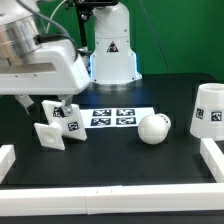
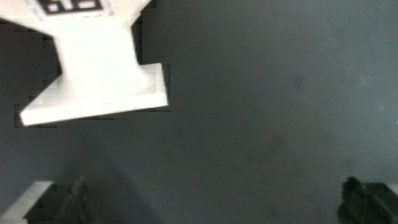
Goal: Assemble lamp
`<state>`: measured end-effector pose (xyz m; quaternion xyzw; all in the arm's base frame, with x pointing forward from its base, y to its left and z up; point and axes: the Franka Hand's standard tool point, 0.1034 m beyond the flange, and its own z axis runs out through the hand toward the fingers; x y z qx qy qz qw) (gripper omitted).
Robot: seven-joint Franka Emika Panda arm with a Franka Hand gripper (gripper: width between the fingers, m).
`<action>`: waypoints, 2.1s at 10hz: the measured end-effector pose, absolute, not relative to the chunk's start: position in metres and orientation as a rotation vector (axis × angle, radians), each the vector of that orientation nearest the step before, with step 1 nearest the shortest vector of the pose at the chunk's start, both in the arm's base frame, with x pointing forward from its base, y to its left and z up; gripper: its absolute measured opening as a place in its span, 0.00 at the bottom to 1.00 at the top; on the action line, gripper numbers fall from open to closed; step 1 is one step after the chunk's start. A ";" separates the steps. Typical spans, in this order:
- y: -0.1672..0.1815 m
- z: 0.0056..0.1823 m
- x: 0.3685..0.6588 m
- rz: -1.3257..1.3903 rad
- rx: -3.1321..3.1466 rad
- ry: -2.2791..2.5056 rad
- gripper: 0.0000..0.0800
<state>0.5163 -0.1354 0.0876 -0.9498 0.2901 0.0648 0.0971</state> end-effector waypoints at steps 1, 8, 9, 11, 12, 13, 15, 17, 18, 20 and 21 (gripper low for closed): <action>-0.131 0.088 0.518 0.190 -2.820 0.838 0.87; -0.134 0.073 0.495 0.794 -2.687 0.604 0.87; -0.129 0.077 0.485 0.915 -2.623 0.573 0.87; -0.130 0.071 0.487 1.055 -2.548 0.544 0.87; -0.130 0.072 0.479 1.161 -2.479 0.495 0.87; -0.144 0.068 0.479 1.225 -2.432 0.435 0.87; -0.161 0.068 0.488 1.255 -2.452 0.427 0.87; -0.160 0.067 0.489 1.272 -2.429 0.467 0.87; -0.159 0.066 0.489 1.273 -2.429 0.466 0.87; -0.160 0.065 0.485 1.297 -2.415 0.484 0.87; -0.162 0.056 0.475 1.368 -2.374 0.534 0.87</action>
Offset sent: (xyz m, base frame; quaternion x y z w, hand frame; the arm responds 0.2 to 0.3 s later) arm -0.0202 -0.0245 -0.0319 -0.0239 -0.0403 -0.1211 0.9915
